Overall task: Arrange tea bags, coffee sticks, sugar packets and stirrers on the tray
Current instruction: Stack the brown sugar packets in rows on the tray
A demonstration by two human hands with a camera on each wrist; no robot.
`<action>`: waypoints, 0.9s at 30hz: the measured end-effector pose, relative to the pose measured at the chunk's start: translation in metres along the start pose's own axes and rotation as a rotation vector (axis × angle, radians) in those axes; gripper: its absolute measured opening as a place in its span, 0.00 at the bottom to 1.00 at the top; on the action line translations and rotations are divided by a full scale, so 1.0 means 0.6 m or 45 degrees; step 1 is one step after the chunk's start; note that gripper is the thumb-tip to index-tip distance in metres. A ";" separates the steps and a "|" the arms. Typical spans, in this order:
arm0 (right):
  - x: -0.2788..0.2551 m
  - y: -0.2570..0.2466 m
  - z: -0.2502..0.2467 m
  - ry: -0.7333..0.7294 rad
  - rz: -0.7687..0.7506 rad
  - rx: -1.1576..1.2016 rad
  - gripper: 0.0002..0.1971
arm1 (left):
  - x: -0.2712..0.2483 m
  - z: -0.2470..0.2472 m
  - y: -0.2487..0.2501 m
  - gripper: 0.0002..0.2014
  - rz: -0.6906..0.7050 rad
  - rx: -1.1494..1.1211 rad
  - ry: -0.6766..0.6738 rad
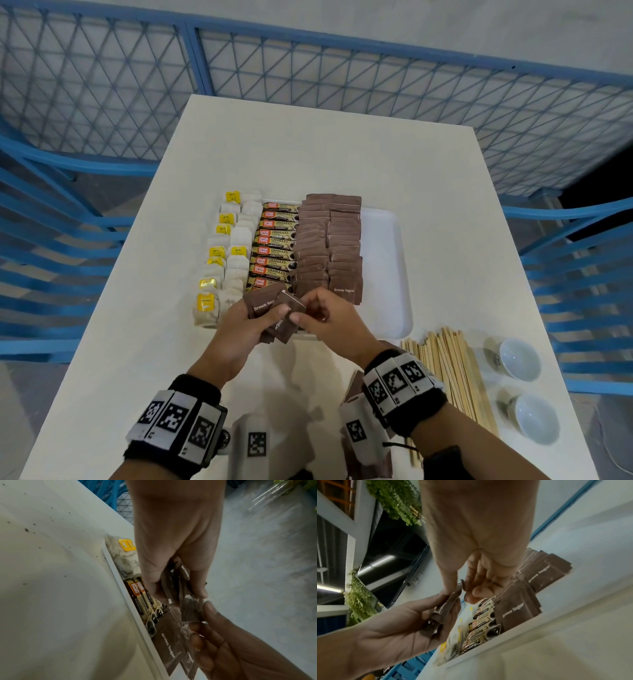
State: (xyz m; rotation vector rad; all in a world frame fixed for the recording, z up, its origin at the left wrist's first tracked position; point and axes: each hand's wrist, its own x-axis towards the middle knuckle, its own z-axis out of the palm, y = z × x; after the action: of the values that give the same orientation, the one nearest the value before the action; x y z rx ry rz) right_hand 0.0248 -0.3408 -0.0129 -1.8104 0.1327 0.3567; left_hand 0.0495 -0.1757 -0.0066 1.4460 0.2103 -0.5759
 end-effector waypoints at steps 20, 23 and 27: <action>-0.001 -0.001 -0.028 -0.117 0.099 0.013 0.12 | 0.001 -0.001 -0.002 0.14 0.007 -0.021 0.038; 0.002 0.004 -0.030 -0.050 0.075 0.079 0.04 | 0.000 0.001 0.000 0.12 -0.016 -0.016 0.022; 0.007 0.012 -0.056 0.144 -0.005 -0.196 0.06 | -0.001 -0.002 0.006 0.06 -0.066 -0.087 0.046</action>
State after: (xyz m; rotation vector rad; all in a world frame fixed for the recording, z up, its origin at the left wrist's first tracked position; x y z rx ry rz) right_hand 0.0326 -0.3747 -0.0132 -1.9838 0.1847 0.2671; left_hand 0.0510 -0.1741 -0.0033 1.3886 0.2941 -0.5792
